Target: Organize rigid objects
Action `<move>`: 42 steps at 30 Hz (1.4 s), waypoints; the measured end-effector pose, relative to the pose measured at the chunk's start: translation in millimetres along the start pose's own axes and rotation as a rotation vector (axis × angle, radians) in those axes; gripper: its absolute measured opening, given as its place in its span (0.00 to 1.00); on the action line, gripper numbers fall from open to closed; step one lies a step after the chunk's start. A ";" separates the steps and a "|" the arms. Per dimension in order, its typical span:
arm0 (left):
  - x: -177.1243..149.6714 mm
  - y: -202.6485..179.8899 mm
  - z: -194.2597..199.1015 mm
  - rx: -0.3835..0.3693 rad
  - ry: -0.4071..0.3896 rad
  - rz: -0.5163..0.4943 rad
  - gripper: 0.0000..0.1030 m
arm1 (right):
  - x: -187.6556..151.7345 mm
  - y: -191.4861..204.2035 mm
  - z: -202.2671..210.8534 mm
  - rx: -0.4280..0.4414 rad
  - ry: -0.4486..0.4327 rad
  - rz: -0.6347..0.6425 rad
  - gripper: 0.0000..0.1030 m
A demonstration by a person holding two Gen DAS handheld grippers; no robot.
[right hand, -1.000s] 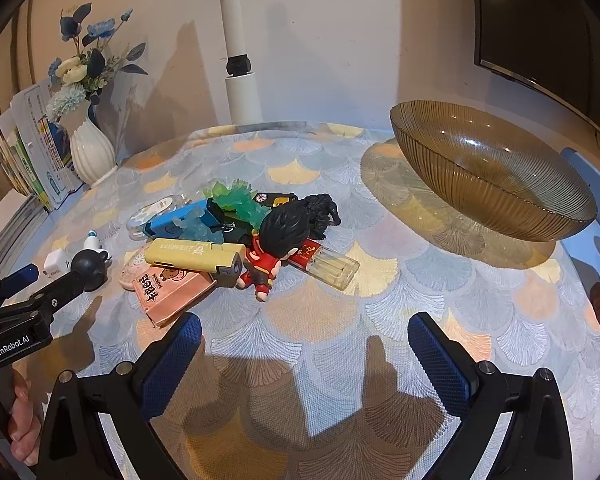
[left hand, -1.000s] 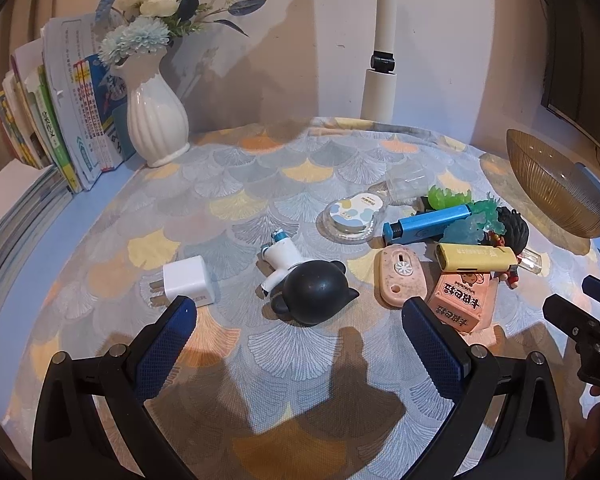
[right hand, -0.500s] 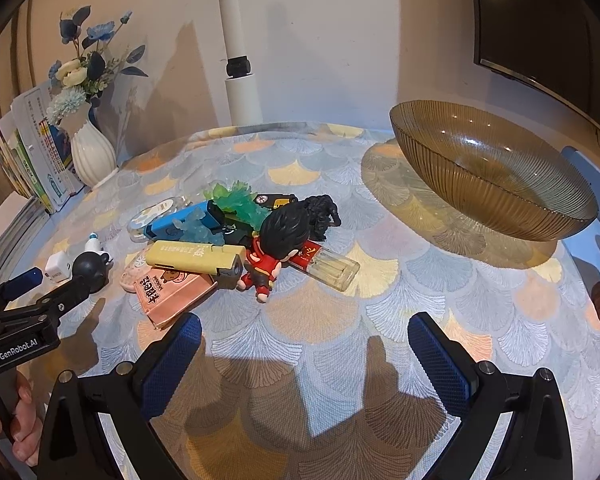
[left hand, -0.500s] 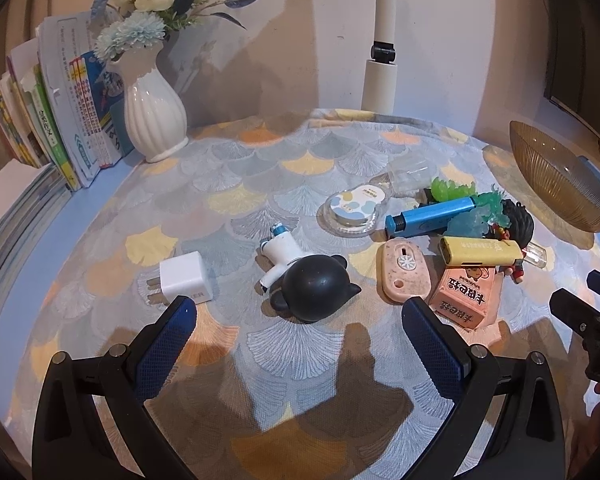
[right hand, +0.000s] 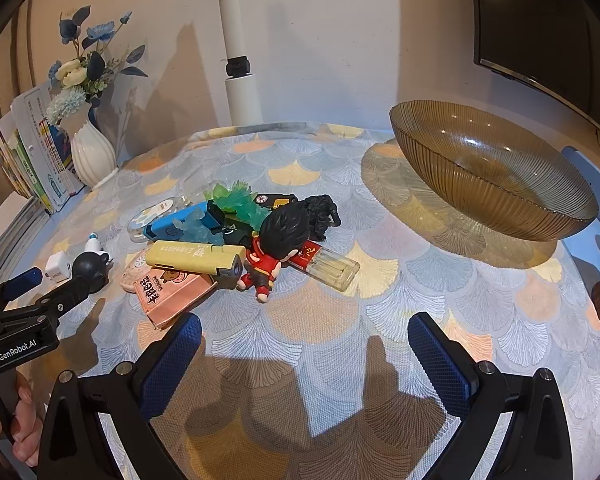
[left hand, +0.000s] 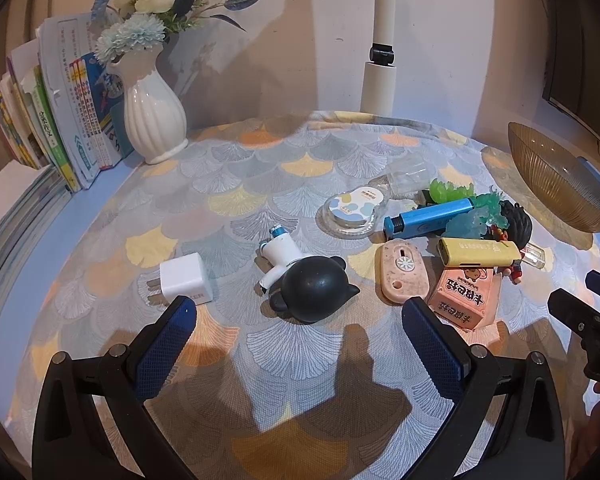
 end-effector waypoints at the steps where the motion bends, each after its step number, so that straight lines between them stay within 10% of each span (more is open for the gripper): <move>1: 0.1 -0.1 -0.2 0.001 0.000 0.001 0.99 | 0.0 0.1 0.1 0.000 0.000 0.000 1.00; 42: -4.0 -2.0 5.2 -0.060 0.028 -0.039 0.99 | -0.1 1.5 -0.2 -0.048 -0.001 0.010 1.00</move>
Point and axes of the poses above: each gripper's, at about its wrist camera, not at the fingertips, and z roughly against the way its jaws point, y to its left, x to its top, the point moved 9 cm from there along -z, roughly the way its jaws point, and after that the axes turned 10 degrees about y, right-handed, at the moved point
